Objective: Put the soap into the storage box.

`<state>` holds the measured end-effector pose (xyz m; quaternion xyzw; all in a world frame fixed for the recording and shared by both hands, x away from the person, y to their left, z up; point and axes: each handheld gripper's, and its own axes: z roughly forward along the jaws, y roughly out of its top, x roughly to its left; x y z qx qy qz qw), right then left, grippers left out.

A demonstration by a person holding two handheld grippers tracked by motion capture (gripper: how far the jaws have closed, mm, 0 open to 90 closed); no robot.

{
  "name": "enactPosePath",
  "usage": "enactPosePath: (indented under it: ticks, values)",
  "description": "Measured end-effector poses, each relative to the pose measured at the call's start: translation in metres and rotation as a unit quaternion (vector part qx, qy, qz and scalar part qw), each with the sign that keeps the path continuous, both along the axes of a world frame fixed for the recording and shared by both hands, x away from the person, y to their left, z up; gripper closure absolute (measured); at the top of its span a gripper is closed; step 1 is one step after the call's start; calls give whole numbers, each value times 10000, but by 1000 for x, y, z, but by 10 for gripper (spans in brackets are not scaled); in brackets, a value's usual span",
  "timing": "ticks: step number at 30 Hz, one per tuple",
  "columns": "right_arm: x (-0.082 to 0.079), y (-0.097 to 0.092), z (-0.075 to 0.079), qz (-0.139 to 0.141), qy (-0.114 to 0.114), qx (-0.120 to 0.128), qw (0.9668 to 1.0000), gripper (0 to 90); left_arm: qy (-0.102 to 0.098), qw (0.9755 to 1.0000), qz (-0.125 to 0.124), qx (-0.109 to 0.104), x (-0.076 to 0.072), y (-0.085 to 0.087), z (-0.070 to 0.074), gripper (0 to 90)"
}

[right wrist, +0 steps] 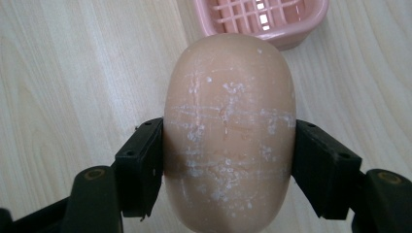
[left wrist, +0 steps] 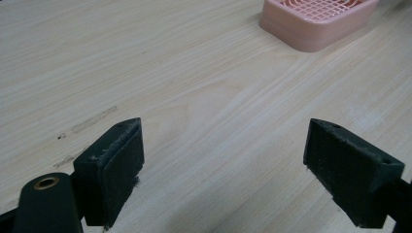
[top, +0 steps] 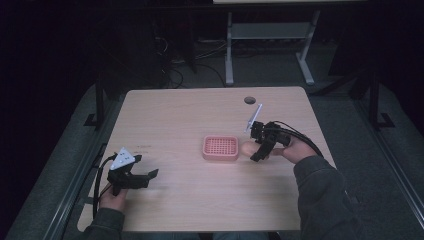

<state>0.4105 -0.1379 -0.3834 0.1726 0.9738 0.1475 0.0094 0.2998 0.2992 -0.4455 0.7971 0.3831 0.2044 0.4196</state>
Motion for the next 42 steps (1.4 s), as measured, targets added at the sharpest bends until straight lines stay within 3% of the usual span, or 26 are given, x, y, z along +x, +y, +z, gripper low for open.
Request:
enactPosePath:
  ticks: [16, 25, 42]
  values:
    - [13, 9, -1, 28, 57, 15, 10000, 318, -3, 10000, 13, -11, 0, 1, 0, 143]
    - [17, 15, 2, 72, 77, 147, 9998, 318, -5, 10000, 5, -21, 0, 1, 0, 143]
    - [27, 22, 2, 114, 130, 119, 9998, 317, 10, 10000, 3, -30, 0, 1, 0, 143]
